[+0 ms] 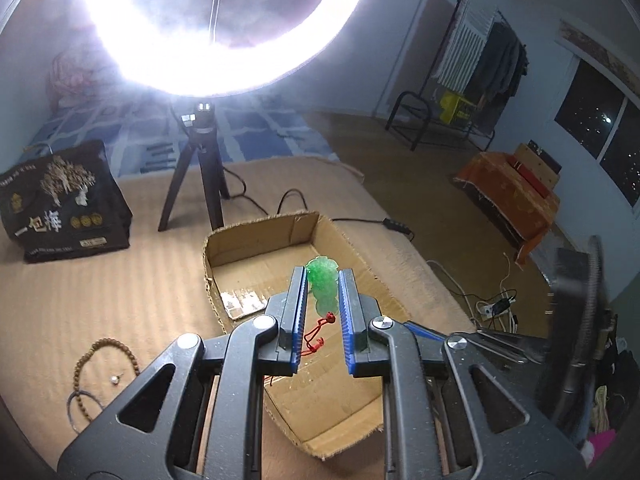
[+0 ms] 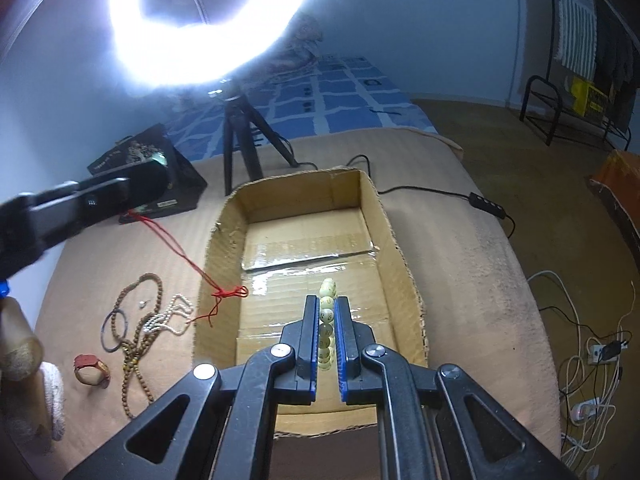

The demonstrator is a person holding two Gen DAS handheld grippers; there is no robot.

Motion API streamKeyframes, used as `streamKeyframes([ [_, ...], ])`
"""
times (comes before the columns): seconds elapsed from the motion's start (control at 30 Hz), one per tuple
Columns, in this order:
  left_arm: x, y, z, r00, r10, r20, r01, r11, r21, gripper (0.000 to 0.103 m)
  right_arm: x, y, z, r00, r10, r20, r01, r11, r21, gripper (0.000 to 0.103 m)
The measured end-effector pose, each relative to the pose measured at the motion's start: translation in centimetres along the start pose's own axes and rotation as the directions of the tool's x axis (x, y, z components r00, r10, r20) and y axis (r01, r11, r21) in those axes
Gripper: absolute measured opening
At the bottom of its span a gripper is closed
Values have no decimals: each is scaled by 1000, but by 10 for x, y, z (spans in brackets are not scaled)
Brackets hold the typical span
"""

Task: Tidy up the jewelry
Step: 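Carry the pendant in the left tool while the right tool carries the bracelet into the cardboard box, then open the left tool releasing the pendant while the right tool releases the bracelet in the box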

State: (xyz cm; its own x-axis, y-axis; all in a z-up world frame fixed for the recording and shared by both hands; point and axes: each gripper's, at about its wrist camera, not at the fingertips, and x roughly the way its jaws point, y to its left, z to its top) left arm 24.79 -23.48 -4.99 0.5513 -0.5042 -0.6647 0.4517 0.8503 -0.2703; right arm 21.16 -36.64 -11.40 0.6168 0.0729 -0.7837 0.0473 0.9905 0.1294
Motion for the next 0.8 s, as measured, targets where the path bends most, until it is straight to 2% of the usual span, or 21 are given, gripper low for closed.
streamKeyframes([
  [0.33,52,19,-23,993,45,-110,-47,999,-16,14,21,-16,-3,998,-27,-50,28,999,24,5],
  [0.8,67,26,-45,982,70,-175,-73,997,-12,14,37,-21,-14,994,-20,-111,24,999,41,5],
])
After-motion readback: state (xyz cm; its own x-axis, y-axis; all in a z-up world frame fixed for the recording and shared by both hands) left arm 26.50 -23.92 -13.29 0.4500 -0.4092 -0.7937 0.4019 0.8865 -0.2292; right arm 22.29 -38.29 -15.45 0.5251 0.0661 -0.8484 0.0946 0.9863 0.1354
